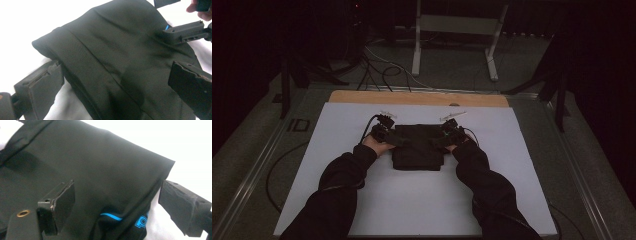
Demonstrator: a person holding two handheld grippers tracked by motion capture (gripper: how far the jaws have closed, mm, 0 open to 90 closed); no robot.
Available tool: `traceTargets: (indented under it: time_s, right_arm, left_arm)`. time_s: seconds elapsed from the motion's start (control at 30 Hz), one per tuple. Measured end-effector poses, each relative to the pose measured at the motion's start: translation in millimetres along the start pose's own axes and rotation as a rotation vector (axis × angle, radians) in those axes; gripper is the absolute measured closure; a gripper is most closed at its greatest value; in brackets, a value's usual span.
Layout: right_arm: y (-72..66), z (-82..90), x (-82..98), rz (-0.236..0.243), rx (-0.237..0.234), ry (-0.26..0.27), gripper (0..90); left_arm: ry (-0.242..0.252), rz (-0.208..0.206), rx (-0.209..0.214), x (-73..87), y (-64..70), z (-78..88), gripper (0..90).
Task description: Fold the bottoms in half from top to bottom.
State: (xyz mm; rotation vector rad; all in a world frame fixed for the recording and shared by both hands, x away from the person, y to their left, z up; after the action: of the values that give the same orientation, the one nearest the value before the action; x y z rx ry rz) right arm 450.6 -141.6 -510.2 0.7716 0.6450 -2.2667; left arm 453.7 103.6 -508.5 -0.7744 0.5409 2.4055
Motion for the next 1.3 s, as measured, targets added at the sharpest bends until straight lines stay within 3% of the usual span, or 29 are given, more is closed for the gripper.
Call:
traceTargets:
  time_s: [0.3, 0.73, 1.3]
  right_arm:
    - [-8.7, 2.5, -7.5, 0.036, -0.008, 0.013, 10.9]
    - [-14.9, 7.0, -11.6, 0.071, -0.043, 0.012, 10.1]
    - [-21.7, 18.4, -11.8, 0.132, -0.052, 0.026, 10.1]
  left_arm:
    - [0.045, -0.076, -0.004, -3.8, 6.9, 10.9, 0.0]
    - [0.061, -0.125, -0.020, -7.3, 15.0, 21.9, 0.0]
    - [0.089, -0.173, -0.004, -3.5, 22.1, 40.2, 0.0]
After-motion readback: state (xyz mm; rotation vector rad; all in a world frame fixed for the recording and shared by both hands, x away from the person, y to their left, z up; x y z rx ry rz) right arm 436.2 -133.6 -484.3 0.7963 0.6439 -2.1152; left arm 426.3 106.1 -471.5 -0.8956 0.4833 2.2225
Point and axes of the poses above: each handheld gripper's, and its own axes: z roughly backward along the jaws, x roughly out of its underside, y roughly to its right, the point moved 2 cm from there along -z, roughly forward along the jaws, and after that the axes turned 11 degrees about -x, right-handed, at the moved point
